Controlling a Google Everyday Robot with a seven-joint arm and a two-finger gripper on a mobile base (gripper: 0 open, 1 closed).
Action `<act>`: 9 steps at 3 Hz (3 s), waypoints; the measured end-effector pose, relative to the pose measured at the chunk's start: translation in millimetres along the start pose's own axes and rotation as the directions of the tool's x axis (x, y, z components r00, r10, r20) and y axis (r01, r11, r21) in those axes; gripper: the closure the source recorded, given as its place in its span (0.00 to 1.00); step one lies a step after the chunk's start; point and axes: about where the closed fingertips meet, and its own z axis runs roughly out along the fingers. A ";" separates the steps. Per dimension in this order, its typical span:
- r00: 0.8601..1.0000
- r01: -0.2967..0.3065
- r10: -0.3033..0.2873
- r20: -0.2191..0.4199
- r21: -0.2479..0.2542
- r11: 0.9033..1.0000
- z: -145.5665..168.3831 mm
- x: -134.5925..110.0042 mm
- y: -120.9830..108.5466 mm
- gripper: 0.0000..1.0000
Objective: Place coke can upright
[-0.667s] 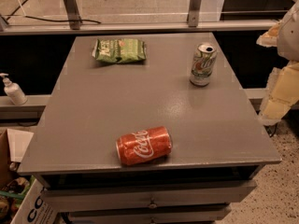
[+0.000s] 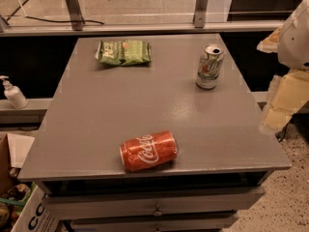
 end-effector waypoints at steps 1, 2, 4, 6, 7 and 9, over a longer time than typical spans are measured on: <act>0.999 0.034 -0.033 0.028 -0.023 0.999 7.3 -30.6 22.7 0.00; 0.996 0.077 -0.074 0.057 -0.048 0.996 13.4 -67.9 47.5 0.00; 0.970 0.212 -0.203 0.136 -0.058 0.975 20.1 -146.3 84.5 0.00; 0.963 0.249 -0.237 0.128 -0.082 0.965 37.8 -157.2 88.3 0.00; 0.950 0.301 -0.287 0.123 -0.117 0.946 75.6 -176.5 93.5 0.00; 0.939 0.344 -0.335 0.080 -0.206 0.916 145.5 -193.6 102.1 0.00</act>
Offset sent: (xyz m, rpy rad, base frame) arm -0.0450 0.1312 -0.0224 0.0658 0.0650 0.1625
